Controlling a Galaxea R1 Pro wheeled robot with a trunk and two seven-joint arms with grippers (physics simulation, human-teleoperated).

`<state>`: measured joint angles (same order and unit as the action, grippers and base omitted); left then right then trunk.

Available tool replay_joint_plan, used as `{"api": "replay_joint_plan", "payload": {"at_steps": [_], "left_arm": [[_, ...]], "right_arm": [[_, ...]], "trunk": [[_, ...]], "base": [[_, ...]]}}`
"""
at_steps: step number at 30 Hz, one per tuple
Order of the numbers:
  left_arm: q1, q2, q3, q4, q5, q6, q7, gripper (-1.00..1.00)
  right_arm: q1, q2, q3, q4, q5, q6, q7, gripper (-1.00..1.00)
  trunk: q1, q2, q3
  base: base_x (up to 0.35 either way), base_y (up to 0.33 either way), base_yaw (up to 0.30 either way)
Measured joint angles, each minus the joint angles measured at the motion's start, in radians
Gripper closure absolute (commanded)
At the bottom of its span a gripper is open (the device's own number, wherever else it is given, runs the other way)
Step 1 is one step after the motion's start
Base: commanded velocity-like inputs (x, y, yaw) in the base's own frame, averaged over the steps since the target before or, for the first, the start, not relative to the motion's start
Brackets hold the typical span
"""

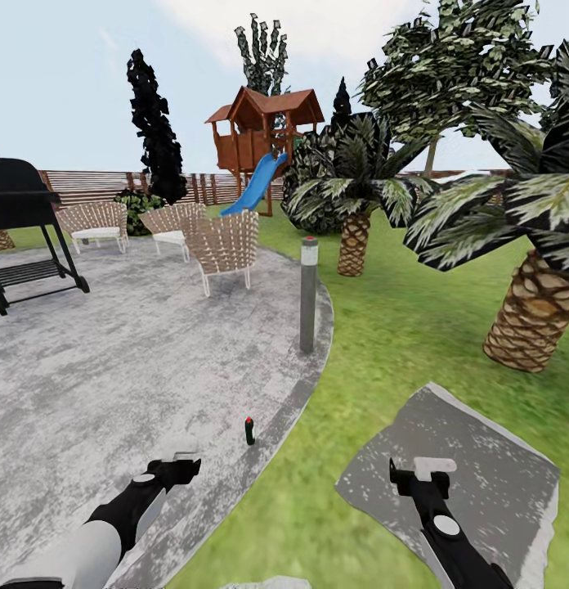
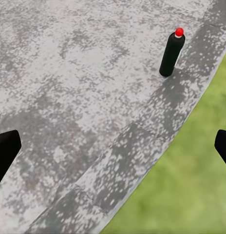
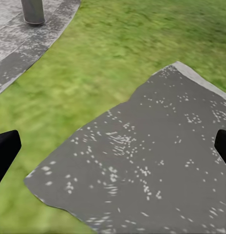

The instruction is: Pick up the pesticide atomizer in the garden and spray insectifuge to fully cover both potted plants in the garden.

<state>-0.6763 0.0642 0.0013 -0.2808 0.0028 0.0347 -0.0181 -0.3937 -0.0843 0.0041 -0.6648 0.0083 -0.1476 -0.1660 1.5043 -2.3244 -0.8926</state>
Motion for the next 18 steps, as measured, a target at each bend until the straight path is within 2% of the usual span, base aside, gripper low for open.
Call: {"api": "replay_joint_plan", "payload": {"at_steps": [15, 18], "left_arm": [[0.000, 0.000, 0.000, 0.000, 0.000, 0.000, 0.000, -1.00], [0.000, 0.000, 0.000, 0.000, 0.000, -0.001, 0.000, -1.00]], "right_arm": [[0.000, 0.000, 0.000, 0.000, 0.000, 0.000, 0.000, -1.00], [0.000, 0.000, -0.001, 0.000, 0.000, 0.000, 0.000, -1.00]], "trunk": [[0.058, -0.105, -0.047], [0.058, -0.105, -0.047]], "base": [[0.000, 0.000, 0.000], [0.000, 0.000, 0.000]]}}
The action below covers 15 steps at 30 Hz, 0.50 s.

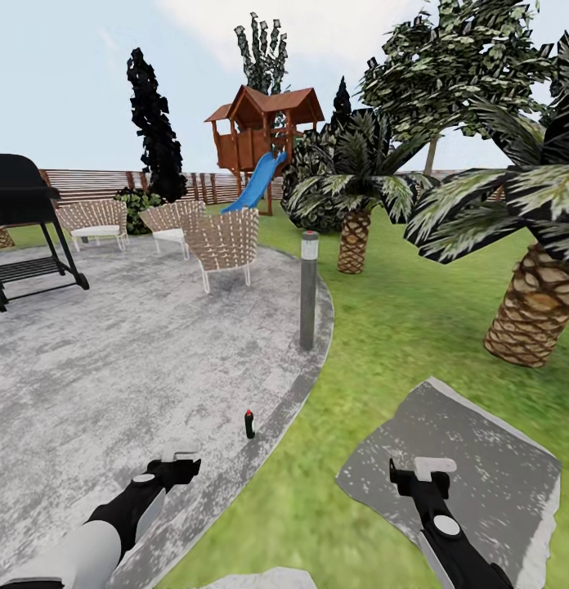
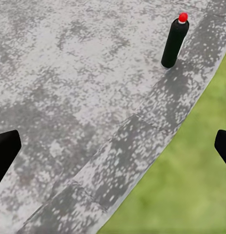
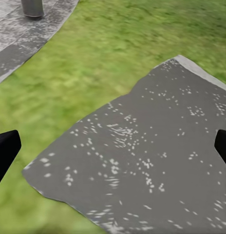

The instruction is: Pick up the pesticide atomizer in the garden and spray insectifuge to fully cover both potted plants in the garden.

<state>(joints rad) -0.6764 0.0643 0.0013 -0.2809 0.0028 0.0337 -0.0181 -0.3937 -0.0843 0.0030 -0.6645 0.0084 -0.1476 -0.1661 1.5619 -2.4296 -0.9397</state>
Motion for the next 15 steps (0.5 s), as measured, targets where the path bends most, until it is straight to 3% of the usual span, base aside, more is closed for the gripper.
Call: {"api": "replay_joint_plan", "payload": {"at_steps": [11, 15], "left_arm": [[0.030, -0.003, 0.000, -0.012, 0.006, -0.038, 0.001, -1.00], [0.033, -0.015, -0.001, -0.009, 0.006, -0.053, 0.002, -1.00]], "right_arm": [[0.000, 0.006, 0.001, 0.000, 0.001, -0.005, 0.000, -1.00], [0.000, 0.006, 0.001, -0.001, 0.000, 0.000, 0.000, -1.00]], "trunk": [[0.000, 0.000, 0.000], [0.000, 0.000, 0.000]], "base": [[0.007, 0.000, 0.000], [0.070, -0.024, 0.000]]}}
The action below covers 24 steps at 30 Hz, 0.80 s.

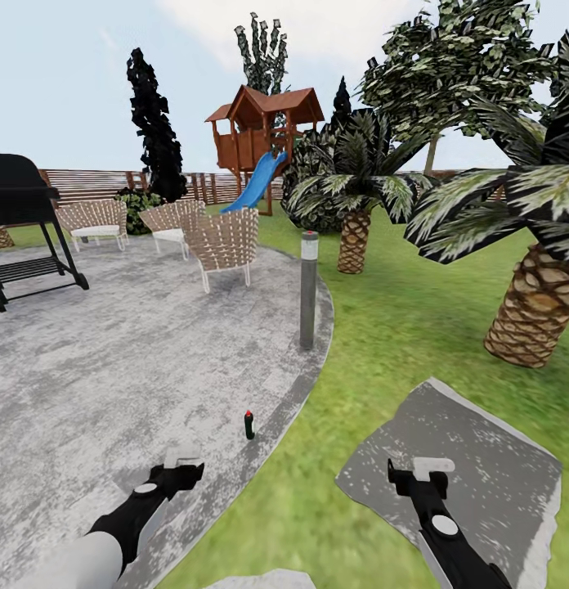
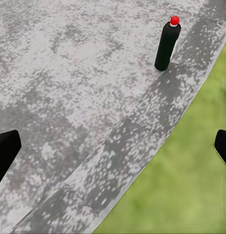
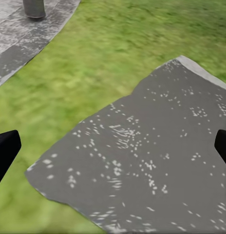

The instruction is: Pick up the pesticide atomizer in the garden and spray insectifuge to fully cover both potted plants in the garden.

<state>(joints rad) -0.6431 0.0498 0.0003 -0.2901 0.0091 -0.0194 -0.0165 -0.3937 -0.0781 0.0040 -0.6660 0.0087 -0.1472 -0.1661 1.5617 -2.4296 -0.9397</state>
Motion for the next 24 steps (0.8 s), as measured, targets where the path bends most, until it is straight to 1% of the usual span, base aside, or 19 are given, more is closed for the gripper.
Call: {"api": "replay_joint_plan", "payload": {"at_steps": [4, 14, 24], "left_arm": [[0.001, -0.004, -0.002, 0.007, -0.001, -0.021, 0.000, -1.00], [0.001, -0.004, -0.002, 0.008, -0.002, -0.075, 0.001, -1.00], [0.001, -0.004, -0.002, 0.008, -0.001, -0.076, 0.001, -1.00]], "right_arm": [[0.000, 0.000, 0.000, -0.001, 0.000, 0.001, 0.000, -1.00], [0.000, 0.000, 0.000, -0.001, 0.000, 0.001, 0.000, -1.00], [0.000, 0.000, 0.000, -0.001, 0.000, 0.001, 0.000, -1.00]], "trunk": [[0.000, 0.000, 0.000], [0.000, 0.000, 0.000], [0.000, 0.000, 0.000]], "base": [[0.242, -0.134, 0.000], [0.254, -0.183, 0.000], [0.175, -0.231, 0.000]]}}
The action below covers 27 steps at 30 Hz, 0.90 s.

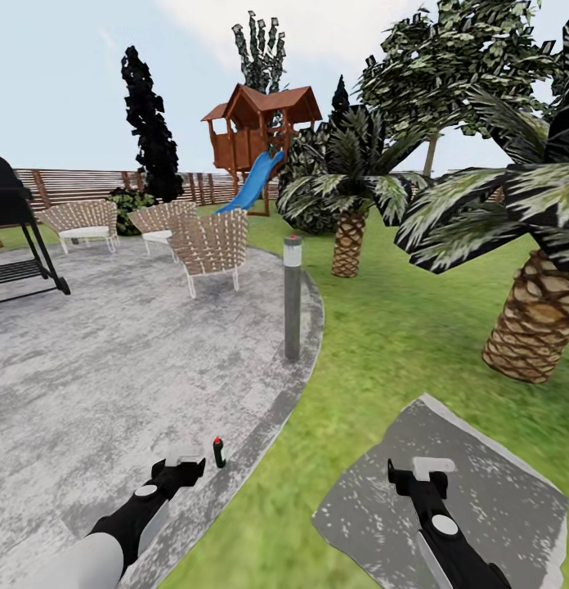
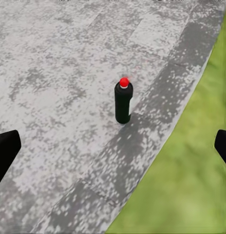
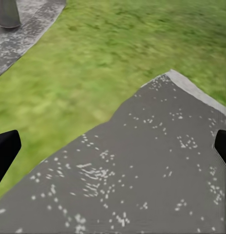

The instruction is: Pick up the pesticide atomizer in the garden and spray insectifuge to fully cover both potted plants in the garden.

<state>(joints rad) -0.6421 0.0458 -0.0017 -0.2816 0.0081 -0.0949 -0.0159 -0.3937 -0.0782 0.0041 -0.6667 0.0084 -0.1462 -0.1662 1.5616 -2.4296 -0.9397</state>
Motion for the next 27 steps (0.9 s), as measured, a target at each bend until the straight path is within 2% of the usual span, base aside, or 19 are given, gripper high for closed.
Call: {"api": "replay_joint_plan", "payload": {"at_steps": [9, 27], "left_arm": [[0.000, 0.000, 0.000, 0.000, 0.000, 0.000, 0.000, -1.00], [0.000, 0.001, 0.002, 0.000, 0.000, 0.000, 0.000, -1.00]], "right_arm": [[0.000, 0.000, 0.000, 0.000, 0.000, 0.000, 0.000, -1.00], [0.000, 0.001, 0.001, 0.000, 0.000, 0.000, 0.000, -1.00]], "trunk": [[0.000, 0.000, 0.000], [0.000, 0.000, 0.000]], "base": [[0.136, -0.255, 0.045], [0.138, -0.255, 0.259]]}}
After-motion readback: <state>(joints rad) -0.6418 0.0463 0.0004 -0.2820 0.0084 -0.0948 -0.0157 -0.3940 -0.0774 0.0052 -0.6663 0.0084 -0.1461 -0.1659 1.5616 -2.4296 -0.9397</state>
